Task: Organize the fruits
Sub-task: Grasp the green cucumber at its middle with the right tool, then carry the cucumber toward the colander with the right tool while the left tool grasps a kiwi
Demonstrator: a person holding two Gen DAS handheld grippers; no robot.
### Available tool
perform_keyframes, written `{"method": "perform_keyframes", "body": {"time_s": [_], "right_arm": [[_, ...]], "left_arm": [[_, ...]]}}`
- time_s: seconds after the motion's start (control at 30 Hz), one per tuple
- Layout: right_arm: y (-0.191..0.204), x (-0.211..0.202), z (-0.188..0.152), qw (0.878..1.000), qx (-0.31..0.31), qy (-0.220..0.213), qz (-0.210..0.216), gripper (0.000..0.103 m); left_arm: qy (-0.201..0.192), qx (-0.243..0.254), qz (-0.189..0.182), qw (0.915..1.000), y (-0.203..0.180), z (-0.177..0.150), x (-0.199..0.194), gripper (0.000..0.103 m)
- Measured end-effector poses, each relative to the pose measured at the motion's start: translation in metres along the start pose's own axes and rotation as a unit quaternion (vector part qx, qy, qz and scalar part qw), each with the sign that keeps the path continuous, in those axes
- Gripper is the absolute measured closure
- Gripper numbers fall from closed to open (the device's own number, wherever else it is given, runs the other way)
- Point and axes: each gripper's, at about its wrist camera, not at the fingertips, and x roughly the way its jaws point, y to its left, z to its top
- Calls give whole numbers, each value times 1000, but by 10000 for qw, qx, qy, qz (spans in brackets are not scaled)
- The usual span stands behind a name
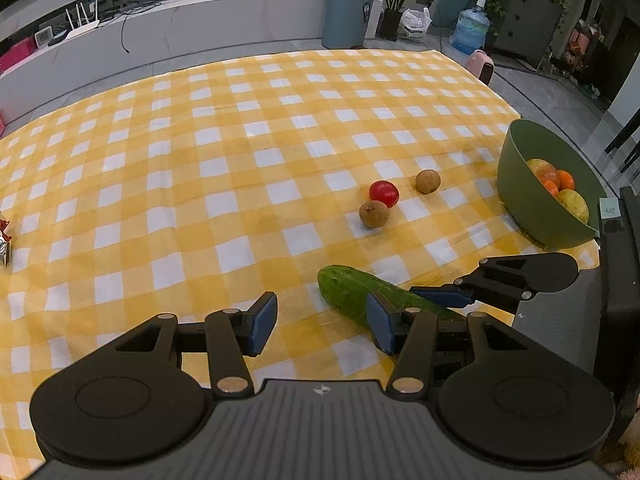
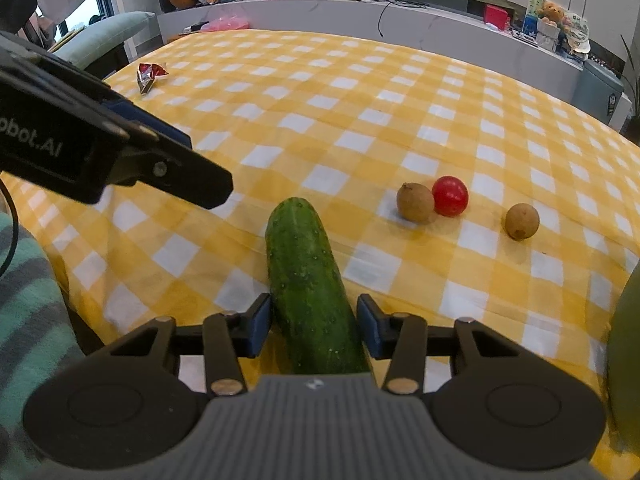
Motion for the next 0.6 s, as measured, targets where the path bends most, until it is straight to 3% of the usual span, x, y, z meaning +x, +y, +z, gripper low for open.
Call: {"method": "perform_keyframes", "body": {"time_s": [0.3, 0.6], "right_arm": [[-11, -16, -3, 9994, 337, -111, 61, 65], [-42, -72, -11, 9936, 974, -559, -146, 67]], "left_arm": [[-112, 43, -45, 9999, -6, 3, -4, 42], [-268, 293, -310, 9987, -28, 21, 5, 42]]}}
